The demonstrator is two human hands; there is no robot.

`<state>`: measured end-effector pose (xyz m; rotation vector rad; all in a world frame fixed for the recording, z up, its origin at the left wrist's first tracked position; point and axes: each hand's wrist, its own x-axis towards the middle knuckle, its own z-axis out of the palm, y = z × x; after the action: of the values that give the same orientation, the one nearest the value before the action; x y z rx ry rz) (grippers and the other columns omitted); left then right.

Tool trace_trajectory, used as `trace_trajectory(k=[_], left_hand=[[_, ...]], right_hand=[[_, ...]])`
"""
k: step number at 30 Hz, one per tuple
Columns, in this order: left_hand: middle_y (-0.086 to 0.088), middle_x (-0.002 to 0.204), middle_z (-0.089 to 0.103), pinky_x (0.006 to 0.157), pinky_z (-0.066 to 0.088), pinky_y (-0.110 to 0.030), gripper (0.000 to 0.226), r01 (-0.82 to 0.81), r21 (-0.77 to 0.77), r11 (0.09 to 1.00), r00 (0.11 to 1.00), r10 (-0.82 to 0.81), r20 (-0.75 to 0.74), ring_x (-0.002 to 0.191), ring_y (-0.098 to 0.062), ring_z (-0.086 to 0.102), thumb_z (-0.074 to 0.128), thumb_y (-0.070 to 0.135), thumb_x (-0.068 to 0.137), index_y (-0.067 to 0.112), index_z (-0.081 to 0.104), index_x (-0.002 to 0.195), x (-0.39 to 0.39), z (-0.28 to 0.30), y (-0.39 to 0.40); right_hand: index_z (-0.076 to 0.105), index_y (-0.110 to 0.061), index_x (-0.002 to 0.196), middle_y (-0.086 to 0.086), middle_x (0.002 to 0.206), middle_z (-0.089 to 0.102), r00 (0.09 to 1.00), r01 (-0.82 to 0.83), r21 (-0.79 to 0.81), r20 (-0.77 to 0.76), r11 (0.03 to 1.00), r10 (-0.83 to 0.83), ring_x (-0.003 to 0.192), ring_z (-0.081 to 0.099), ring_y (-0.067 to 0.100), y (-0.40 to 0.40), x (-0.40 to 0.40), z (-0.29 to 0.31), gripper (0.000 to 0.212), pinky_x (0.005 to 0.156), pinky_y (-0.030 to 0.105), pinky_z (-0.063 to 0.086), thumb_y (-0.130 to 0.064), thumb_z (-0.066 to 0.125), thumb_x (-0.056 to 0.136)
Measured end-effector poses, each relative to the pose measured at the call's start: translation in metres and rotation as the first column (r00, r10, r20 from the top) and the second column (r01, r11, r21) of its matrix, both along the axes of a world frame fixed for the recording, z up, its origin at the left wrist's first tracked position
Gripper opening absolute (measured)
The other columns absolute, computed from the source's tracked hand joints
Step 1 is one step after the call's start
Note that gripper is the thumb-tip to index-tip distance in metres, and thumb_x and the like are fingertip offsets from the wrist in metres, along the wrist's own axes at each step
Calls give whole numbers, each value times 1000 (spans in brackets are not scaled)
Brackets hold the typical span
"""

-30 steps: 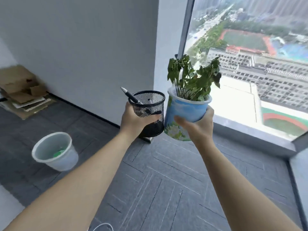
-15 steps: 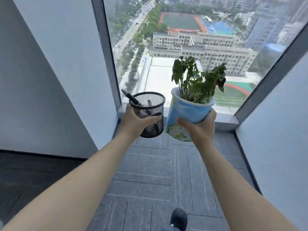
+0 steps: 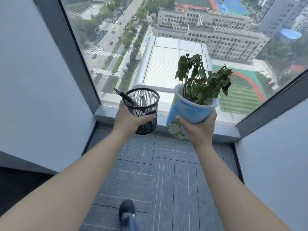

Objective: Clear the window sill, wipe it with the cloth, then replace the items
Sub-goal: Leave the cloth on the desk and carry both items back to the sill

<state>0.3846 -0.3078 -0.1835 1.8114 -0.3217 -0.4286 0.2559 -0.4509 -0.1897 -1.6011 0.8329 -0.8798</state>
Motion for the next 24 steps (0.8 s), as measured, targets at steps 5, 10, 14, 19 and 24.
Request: trace_trajectory(k=[5, 10, 14, 19, 24], left_hand=[[-6, 120, 59, 100, 45, -46, 97, 3, 5, 1000, 998, -3, -61, 113, -23, 55, 83, 39, 36, 11, 43, 119, 68, -56, -71], [-3, 111, 57, 97, 45, -39, 85, 49, 33, 998, 995, -46, -90, 109, -22, 55, 84, 31, 38, 15, 43, 111, 128, -125, -135], [1, 106, 53, 91, 42, -32, 71, 68, 37, 997, 994, -64, -89, 104, -19, 53, 85, 9, 54, 19, 38, 106, 164, -200, -178], [2, 109, 55, 91, 41, -29, 78, 51, 47, 998, 995, -46, -85, 105, -18, 53, 86, 13, 50, 14, 41, 114, 199, -317, -224], [3, 107, 53, 90, 39, -27, 76, 47, 32, 998, 998, -45, -46, 102, -15, 51, 86, 13, 50, 19, 38, 109, 230, -441, -266]], right_hand=[[37, -14, 123, -3, 116, 47, 998, 38, 25, -59, 999, -36, 106, 50, 13, -65, 64, -55, 85, 76, 5, 48, -12, 87, 55], [36, -10, 128, -4, 116, 48, 990, 93, 46, -108, 995, -88, 107, 51, 12, -125, 120, -129, 88, 73, 3, 47, -12, 87, 56], [36, -11, 128, -4, 119, 49, 983, 148, 47, -115, 988, -142, 108, 51, 12, -162, 155, -202, 94, 80, 11, 48, -27, 83, 48], [35, -11, 128, -3, 121, 48, 982, 149, 38, -124, 988, -144, 112, 49, 12, -207, 186, -319, 94, 85, 15, 47, -25, 85, 50], [33, -11, 129, -9, 114, 44, 987, 134, 30, -92, 991, -131, 109, 47, 7, -249, 217, -450, 88, 84, 3, 43, -11, 86, 58]])
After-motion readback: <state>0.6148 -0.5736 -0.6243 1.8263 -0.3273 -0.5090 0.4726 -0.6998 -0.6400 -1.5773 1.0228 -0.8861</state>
